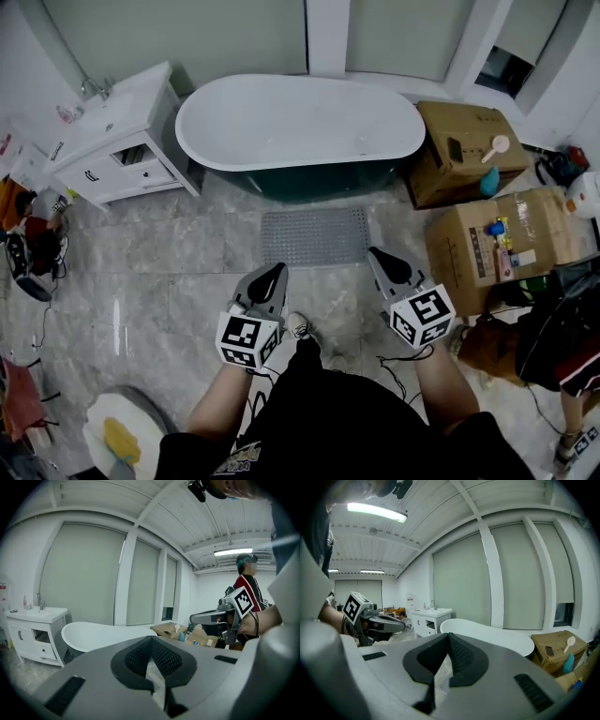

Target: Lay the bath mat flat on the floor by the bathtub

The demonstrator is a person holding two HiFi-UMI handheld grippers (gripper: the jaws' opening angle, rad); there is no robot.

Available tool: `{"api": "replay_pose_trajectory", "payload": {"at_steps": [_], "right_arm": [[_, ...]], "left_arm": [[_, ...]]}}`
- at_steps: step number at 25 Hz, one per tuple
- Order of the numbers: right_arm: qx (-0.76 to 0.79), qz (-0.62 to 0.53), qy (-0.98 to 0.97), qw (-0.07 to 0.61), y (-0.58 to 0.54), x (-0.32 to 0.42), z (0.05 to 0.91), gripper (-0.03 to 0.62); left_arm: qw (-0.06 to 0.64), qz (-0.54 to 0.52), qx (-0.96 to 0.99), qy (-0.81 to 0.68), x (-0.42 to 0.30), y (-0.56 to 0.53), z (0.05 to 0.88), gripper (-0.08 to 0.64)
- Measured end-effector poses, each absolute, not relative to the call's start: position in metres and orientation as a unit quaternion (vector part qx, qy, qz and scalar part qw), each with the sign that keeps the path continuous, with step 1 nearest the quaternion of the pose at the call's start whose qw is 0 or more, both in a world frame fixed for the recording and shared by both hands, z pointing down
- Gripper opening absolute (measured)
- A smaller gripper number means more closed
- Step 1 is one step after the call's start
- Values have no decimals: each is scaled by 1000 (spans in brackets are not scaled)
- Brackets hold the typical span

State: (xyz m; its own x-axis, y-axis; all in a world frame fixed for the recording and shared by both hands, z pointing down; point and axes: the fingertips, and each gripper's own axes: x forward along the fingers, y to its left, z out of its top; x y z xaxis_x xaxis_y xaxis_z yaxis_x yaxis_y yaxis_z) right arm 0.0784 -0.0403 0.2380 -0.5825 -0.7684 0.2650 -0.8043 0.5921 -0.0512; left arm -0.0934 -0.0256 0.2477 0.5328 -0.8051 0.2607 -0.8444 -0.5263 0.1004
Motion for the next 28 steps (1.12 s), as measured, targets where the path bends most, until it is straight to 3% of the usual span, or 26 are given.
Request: {"api": "replay_pose_trajectory", "payload": {"at_steps": [11, 28], "right_arm": [[423, 106, -895, 98, 74, 108, 256, 17], [437, 104, -890, 71, 143, 64, 246, 17]], "left_arm": [[118, 94, 843, -516, -75, 103, 251, 14], [107, 98, 844, -516, -116, 181, 236, 14]]}}
